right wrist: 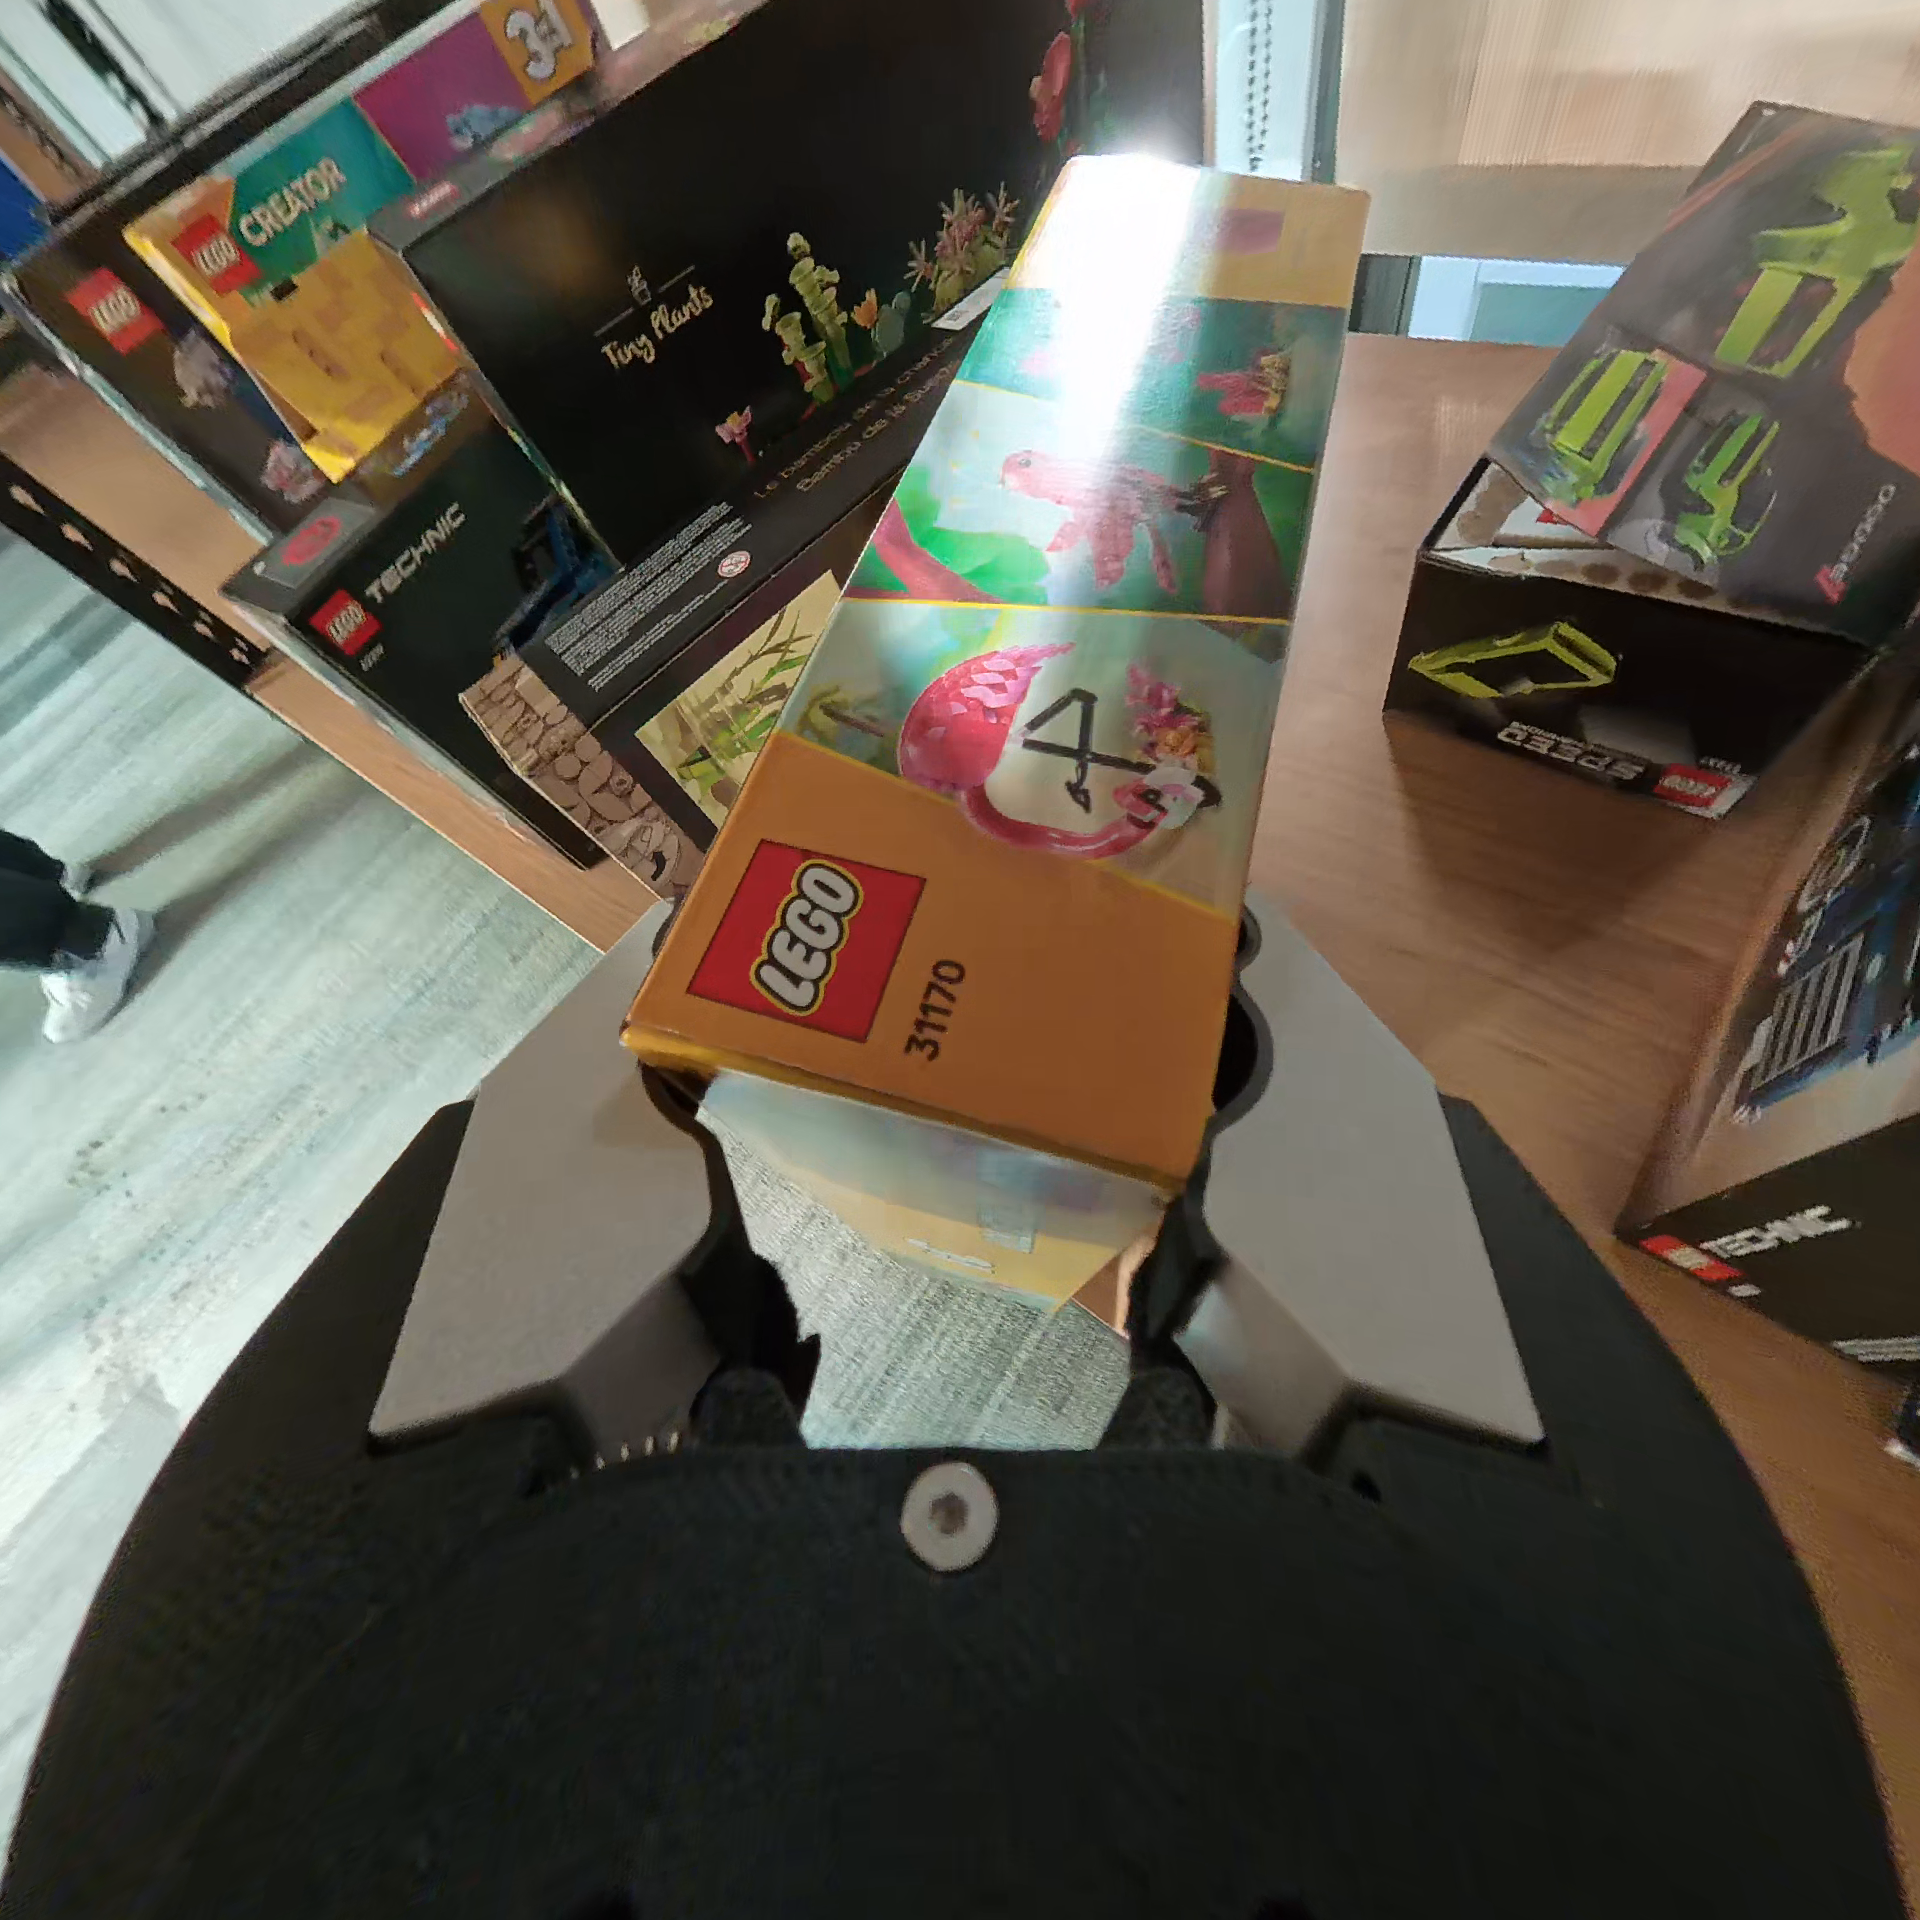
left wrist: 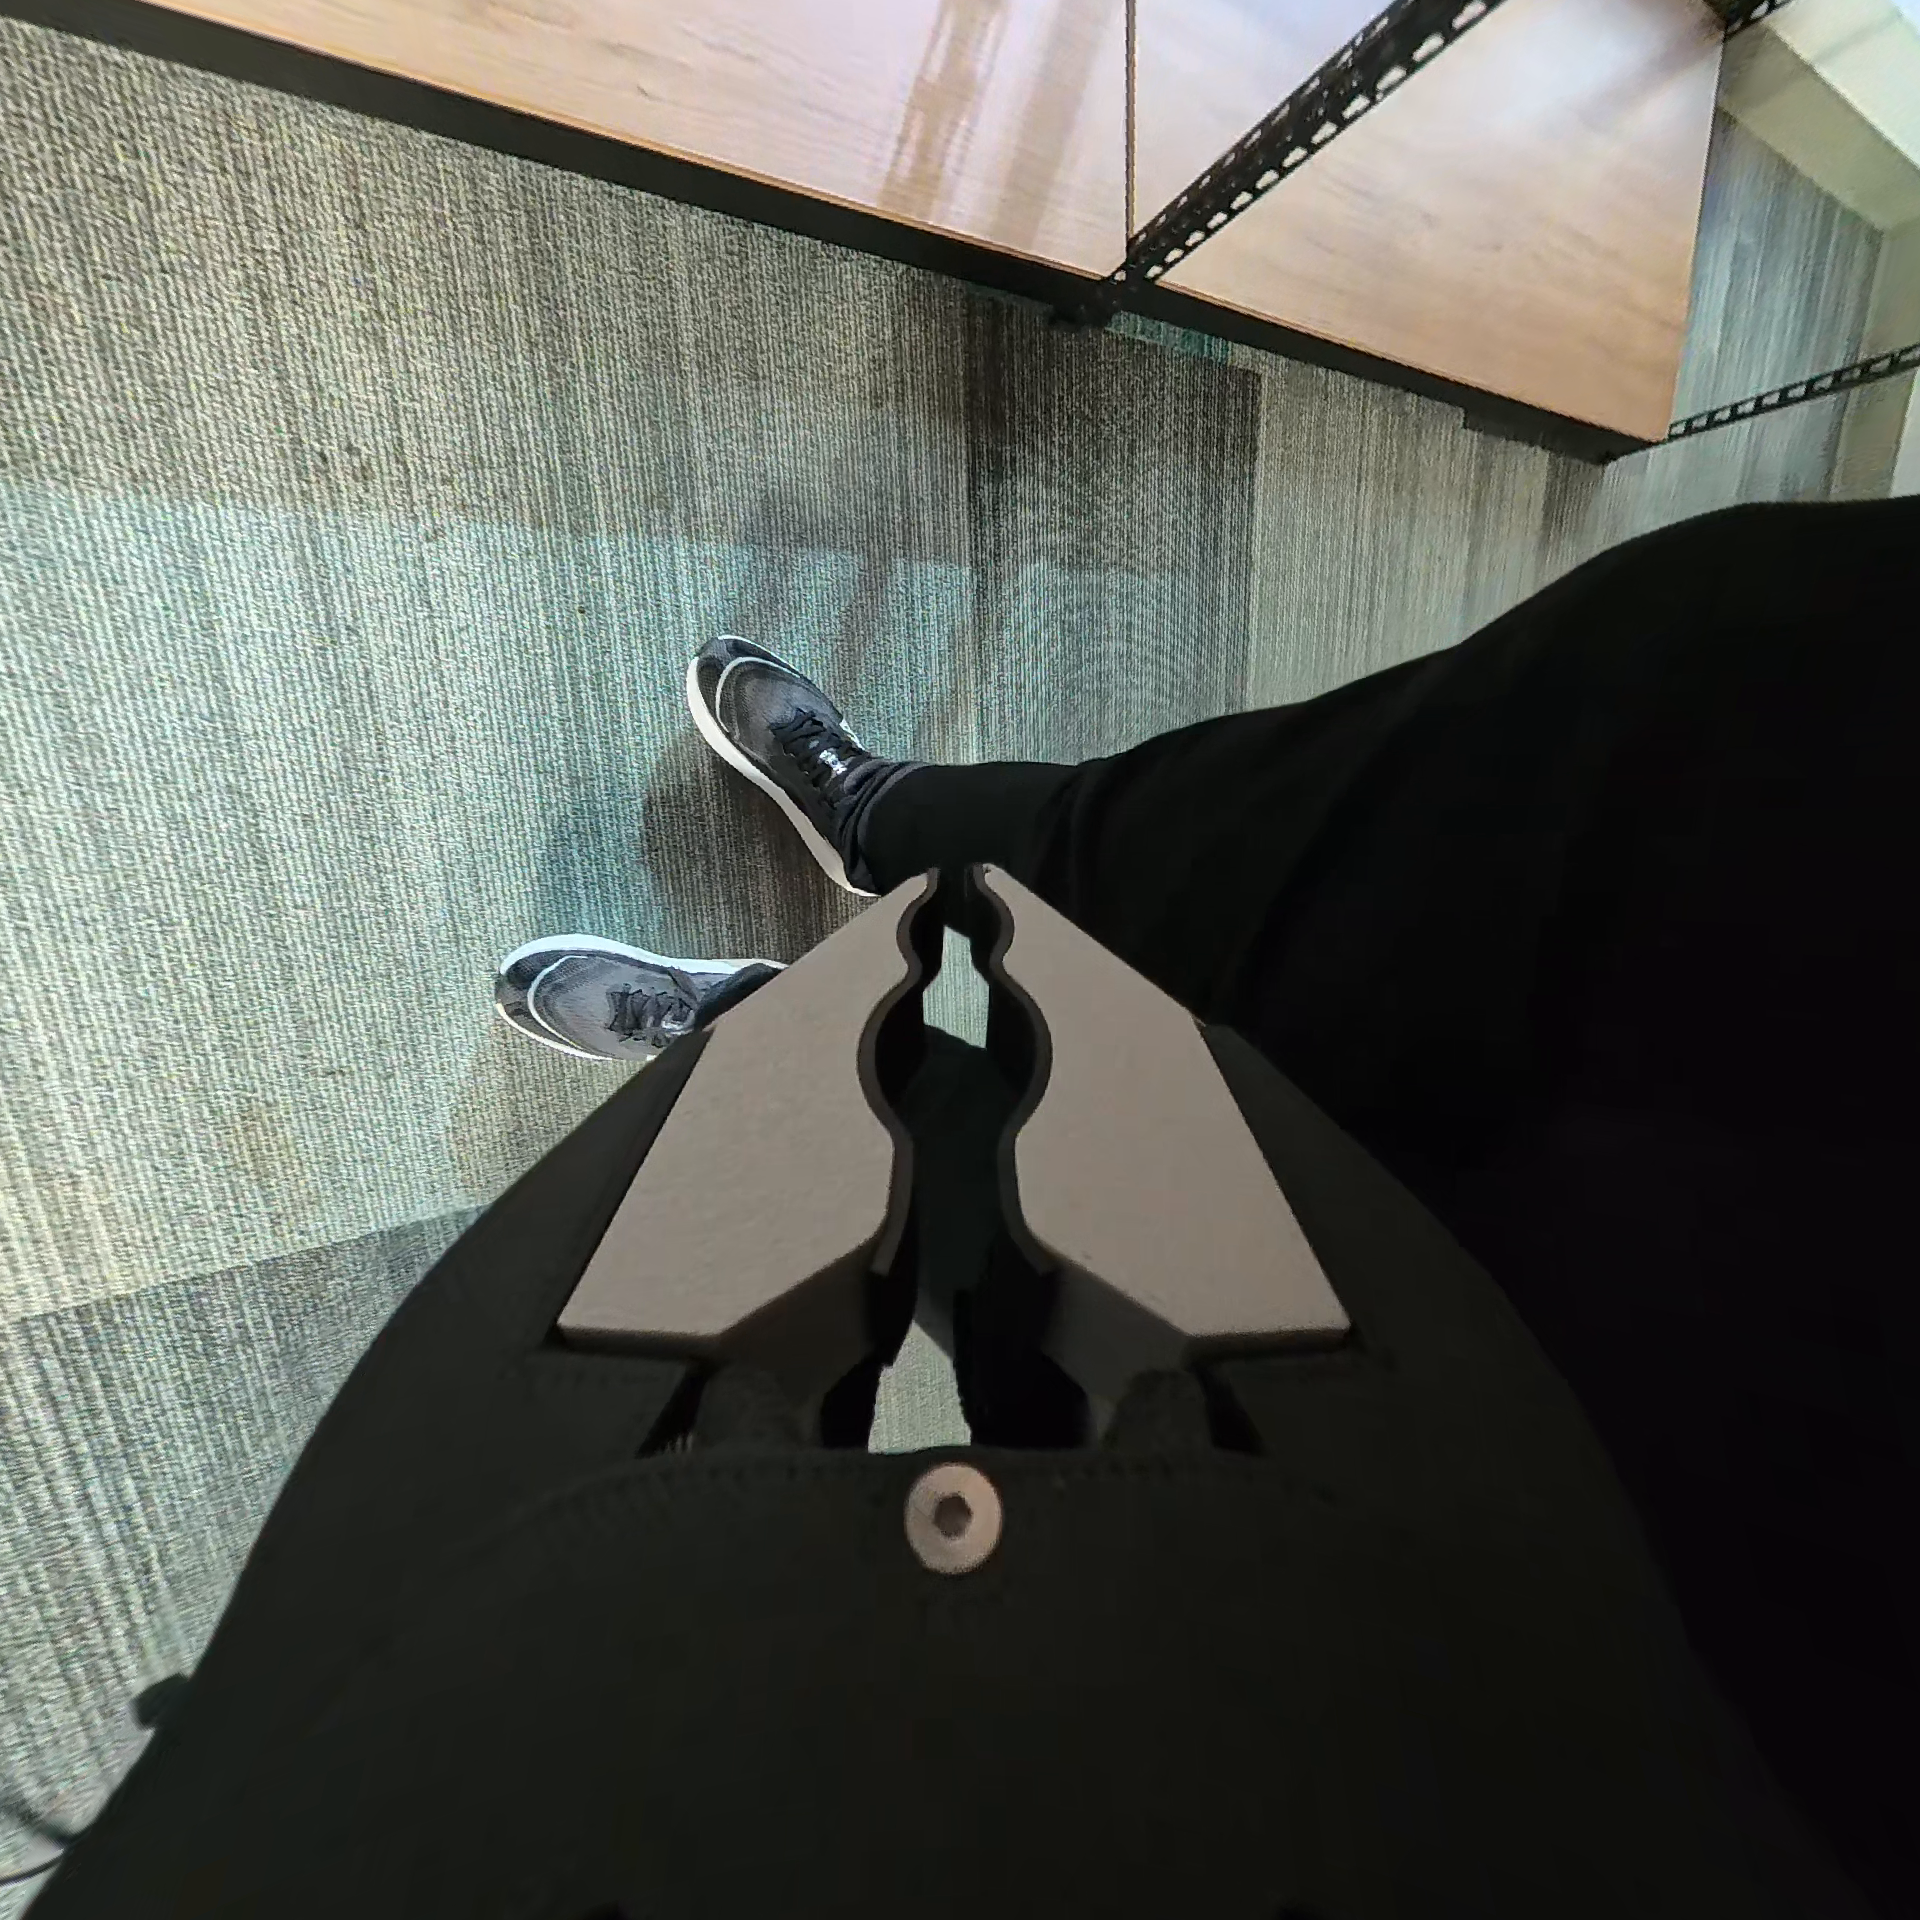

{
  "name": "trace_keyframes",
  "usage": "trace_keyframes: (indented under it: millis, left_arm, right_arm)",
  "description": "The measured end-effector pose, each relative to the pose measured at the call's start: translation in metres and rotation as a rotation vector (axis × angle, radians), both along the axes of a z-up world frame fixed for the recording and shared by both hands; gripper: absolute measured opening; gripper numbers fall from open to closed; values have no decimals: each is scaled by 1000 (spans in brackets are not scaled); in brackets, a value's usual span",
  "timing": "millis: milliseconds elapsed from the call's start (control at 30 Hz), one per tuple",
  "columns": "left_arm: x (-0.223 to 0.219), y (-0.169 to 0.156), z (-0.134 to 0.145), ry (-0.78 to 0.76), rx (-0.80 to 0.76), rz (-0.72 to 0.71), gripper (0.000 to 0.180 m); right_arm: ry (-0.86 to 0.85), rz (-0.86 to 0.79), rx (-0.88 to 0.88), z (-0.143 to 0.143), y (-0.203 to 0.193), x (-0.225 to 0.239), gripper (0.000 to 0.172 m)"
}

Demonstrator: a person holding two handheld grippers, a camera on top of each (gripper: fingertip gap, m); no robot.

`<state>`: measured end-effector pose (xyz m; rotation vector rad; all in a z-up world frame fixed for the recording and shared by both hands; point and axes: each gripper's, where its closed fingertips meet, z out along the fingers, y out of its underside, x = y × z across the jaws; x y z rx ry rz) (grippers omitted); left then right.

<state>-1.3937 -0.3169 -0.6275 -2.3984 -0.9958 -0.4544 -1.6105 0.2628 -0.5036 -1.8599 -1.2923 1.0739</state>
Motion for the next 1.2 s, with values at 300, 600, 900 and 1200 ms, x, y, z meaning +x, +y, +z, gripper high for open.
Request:
trace_keyframes:
  millis: [300, 600, 900, 1200]
  left_arm:
    - [-11, -9, 6, -10, -18, -108, 2]
    - [-34, -1, 7, -24, -3, -204, 2]
    - [-88, 40, 42, 46, 42, -242, 2]
    - [-167, 127, 101, 318, 52, -616, 2]
  right_arm:
    - [63, -72, -134, 4, 1, 12, 95]
    - [86, -114, -214, 6, 6, 19, 94]
    - [119, -141, -367, 3, 5, 27, 94]
    - [141, -180, -432, 5, 16, 28, 94]
